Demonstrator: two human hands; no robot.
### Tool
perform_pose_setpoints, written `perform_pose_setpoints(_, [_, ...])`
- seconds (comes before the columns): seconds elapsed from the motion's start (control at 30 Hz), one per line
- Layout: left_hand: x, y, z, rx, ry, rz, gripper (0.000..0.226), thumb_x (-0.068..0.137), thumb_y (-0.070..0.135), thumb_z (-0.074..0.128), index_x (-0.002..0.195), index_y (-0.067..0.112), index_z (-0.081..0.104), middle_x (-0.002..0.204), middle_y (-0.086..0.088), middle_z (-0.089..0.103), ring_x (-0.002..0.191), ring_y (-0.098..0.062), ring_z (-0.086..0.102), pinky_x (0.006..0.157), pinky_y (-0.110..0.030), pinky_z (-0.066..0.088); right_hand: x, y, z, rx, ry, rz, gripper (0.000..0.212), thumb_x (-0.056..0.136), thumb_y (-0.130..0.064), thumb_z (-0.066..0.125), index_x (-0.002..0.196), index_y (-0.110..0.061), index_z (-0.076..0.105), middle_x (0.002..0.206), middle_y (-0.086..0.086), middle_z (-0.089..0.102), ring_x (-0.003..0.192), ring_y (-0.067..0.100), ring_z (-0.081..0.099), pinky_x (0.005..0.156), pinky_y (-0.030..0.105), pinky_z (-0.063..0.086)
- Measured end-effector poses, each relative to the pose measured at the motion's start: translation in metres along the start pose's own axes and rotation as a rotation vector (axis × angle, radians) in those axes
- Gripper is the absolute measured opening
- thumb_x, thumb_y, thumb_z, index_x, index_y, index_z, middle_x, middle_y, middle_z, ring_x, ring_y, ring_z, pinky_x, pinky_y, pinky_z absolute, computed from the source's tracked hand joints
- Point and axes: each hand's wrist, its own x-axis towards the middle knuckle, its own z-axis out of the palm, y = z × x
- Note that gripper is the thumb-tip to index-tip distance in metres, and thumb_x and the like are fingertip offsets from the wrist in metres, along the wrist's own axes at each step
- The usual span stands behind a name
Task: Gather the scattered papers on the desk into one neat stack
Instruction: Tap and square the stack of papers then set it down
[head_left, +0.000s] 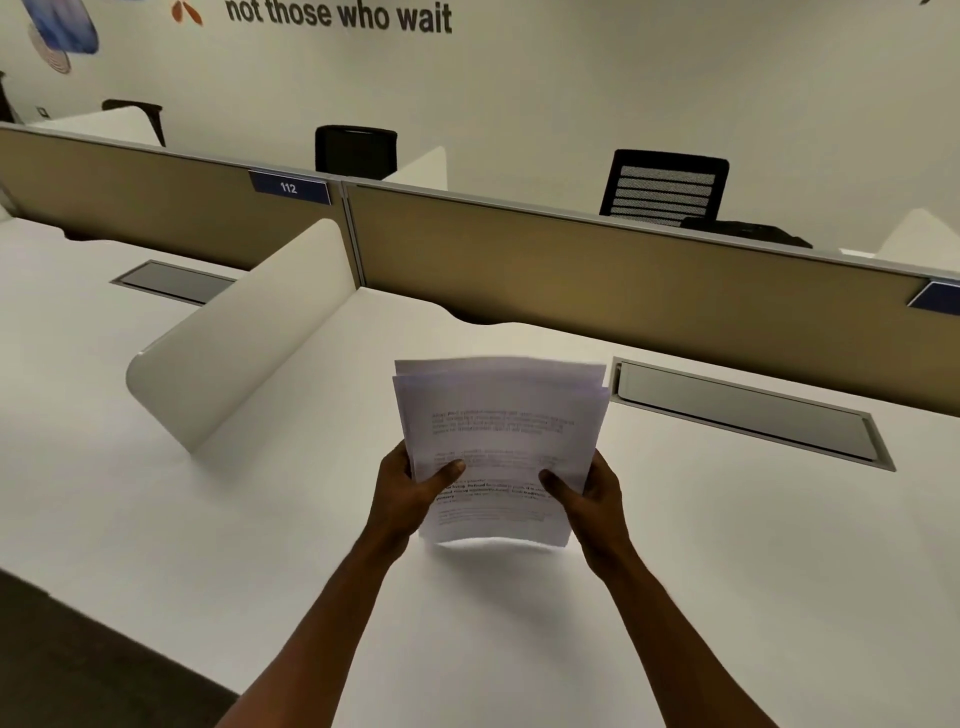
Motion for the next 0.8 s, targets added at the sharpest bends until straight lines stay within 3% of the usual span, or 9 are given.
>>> perform_pose_setpoints(0.1, [-0.001, 0.0, -0.002, -0.033, 0.019, -0.002, 0.046, 0.075, 0.02, 0.083, 0.118, 0.02, 0.065, 0.112, -0.003, 0.074, 0.101, -0.022, 0.072, 0.083, -0.04, 0.061, -0.001, 0.004, 0.0, -0.028, -0.003, -0.01, 0.043, 0.081, -0.022, 0.077, 0.121, -0.029, 0.061, 0.113, -0.007, 0.071, 0.103, 0.015, 0.068, 0.081, 0.035, 0.061])
perform_pose_setpoints(0.2, [-0.002, -0.001, 0.005, -0.003, 0.025, -0.031, 0.033, 0.083, 0.013, 0.076, 0.114, 0.017, 0.067, 0.11, -0.006, 0.075, 0.1, -0.027, 0.072, 0.086, -0.05, 0.06, 0.001, 0.008, 0.008, -0.027, 0.026, 0.031, 0.03, 0.087, -0.015, 0.074, 0.113, -0.028, 0.067, 0.107, -0.004, 0.074, 0.1, 0.022, 0.07, 0.085, 0.044, 0.06])
perform_pose_setpoints(0.3, [-0.001, 0.0, 0.009, 0.024, 0.056, -0.01, 0.028, 0.084, 0.017, 0.073, 0.111, 0.018, 0.068, 0.106, -0.005, 0.075, 0.095, -0.028, 0.073, 0.081, -0.051, 0.061, 0.003, 0.006, 0.01, 0.002, 0.043, 0.04, 0.026, 0.088, -0.014, 0.072, 0.112, -0.025, 0.069, 0.105, 0.0, 0.075, 0.097, 0.028, 0.071, 0.084, 0.049, 0.06])
perform_pose_setpoints(0.47, [-0.004, -0.002, 0.005, -0.026, 0.06, -0.012, 0.04, 0.077, 0.02, 0.077, 0.115, 0.021, 0.066, 0.108, 0.001, 0.075, 0.099, -0.02, 0.071, 0.076, -0.031, 0.061, 0.001, 0.001, 0.009, 0.048, 0.012, -0.019, 0.049, 0.078, -0.02, 0.08, 0.123, -0.023, 0.061, 0.116, 0.003, 0.07, 0.106, 0.023, 0.067, 0.083, 0.041, 0.06])
perform_pose_setpoints(0.6, [-0.007, -0.014, 0.006, 0.022, 0.064, -0.064, 0.025, 0.084, 0.014, 0.073, 0.106, 0.025, 0.071, 0.107, -0.002, 0.075, 0.102, -0.029, 0.069, 0.086, -0.045, 0.059, 0.0, 0.011, 0.012, 0.02, 0.036, 0.05, 0.031, 0.084, -0.009, 0.076, 0.112, -0.021, 0.068, 0.109, 0.005, 0.073, 0.103, 0.032, 0.067, 0.084, 0.045, 0.06])
perform_pose_setpoints(0.7, [-0.007, -0.011, 0.005, 0.039, 0.08, -0.055, 0.023, 0.08, 0.022, 0.072, 0.101, 0.031, 0.073, 0.1, 0.004, 0.077, 0.095, -0.025, 0.071, 0.08, -0.043, 0.061, 0.0, 0.01, 0.012, 0.016, 0.043, 0.027, 0.027, 0.084, -0.016, 0.075, 0.109, -0.027, 0.07, 0.102, -0.003, 0.075, 0.093, 0.021, 0.071, 0.079, 0.038, 0.062])
perform_pose_setpoints(0.8, [-0.01, -0.017, 0.004, 0.053, 0.059, -0.089, 0.03, 0.08, 0.018, 0.075, 0.109, 0.024, 0.071, 0.104, 0.002, 0.076, 0.1, -0.026, 0.07, 0.084, -0.044, 0.06, -0.004, 0.014, 0.012, -0.006, 0.04, 0.011, 0.033, 0.08, -0.015, 0.08, 0.109, -0.026, 0.069, 0.103, -0.003, 0.075, 0.095, 0.019, 0.07, 0.078, 0.035, 0.061])
